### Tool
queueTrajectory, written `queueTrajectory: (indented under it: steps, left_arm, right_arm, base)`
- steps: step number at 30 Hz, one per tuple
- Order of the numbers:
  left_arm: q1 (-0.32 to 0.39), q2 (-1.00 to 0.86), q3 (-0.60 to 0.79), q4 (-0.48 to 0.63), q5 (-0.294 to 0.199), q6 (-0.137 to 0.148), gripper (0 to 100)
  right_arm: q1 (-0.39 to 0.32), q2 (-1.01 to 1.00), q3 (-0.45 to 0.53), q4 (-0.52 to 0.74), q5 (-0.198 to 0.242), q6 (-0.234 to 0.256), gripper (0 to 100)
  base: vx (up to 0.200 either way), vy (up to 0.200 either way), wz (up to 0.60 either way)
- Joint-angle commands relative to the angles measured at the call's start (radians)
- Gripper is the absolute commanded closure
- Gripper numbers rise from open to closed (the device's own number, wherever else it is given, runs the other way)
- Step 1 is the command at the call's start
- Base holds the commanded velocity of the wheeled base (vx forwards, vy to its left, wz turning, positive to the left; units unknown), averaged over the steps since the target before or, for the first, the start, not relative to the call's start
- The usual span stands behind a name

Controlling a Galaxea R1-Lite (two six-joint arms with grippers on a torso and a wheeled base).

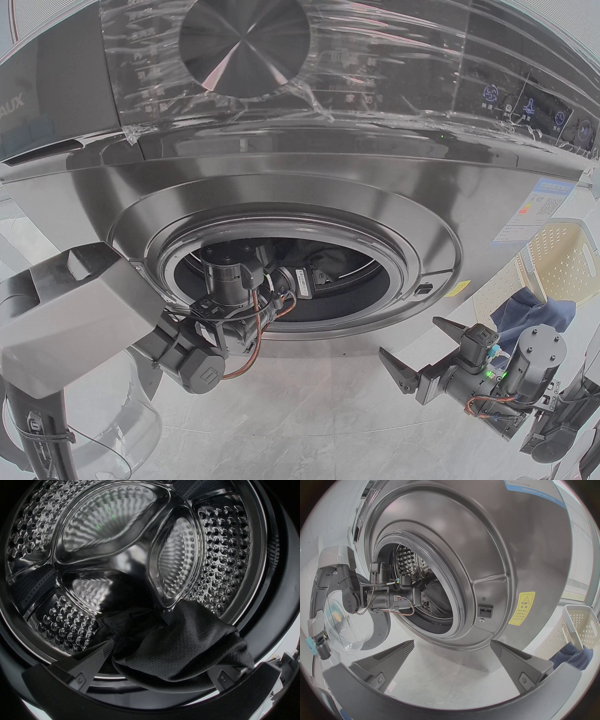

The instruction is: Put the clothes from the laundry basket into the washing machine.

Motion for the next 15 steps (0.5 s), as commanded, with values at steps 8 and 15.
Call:
queueTrajectory:
  steps: [8, 15]
  left_arm:
    - [0.047, 0.214, -0.256, 0.023, 0.004, 0.021, 100]
    - [0.053, 0.305, -0.439, 0.084, 0.008, 0.018, 100]
  right_arm:
    - [0.003, 0.001, 0.000, -0.001, 0.000, 0.001, 0]
    - [0.003, 0.006, -0.001, -0.001, 0.000, 0.001, 0]
  base:
    - [0.000, 0.000, 0.00]
    - [0.000, 0.000, 0.00]
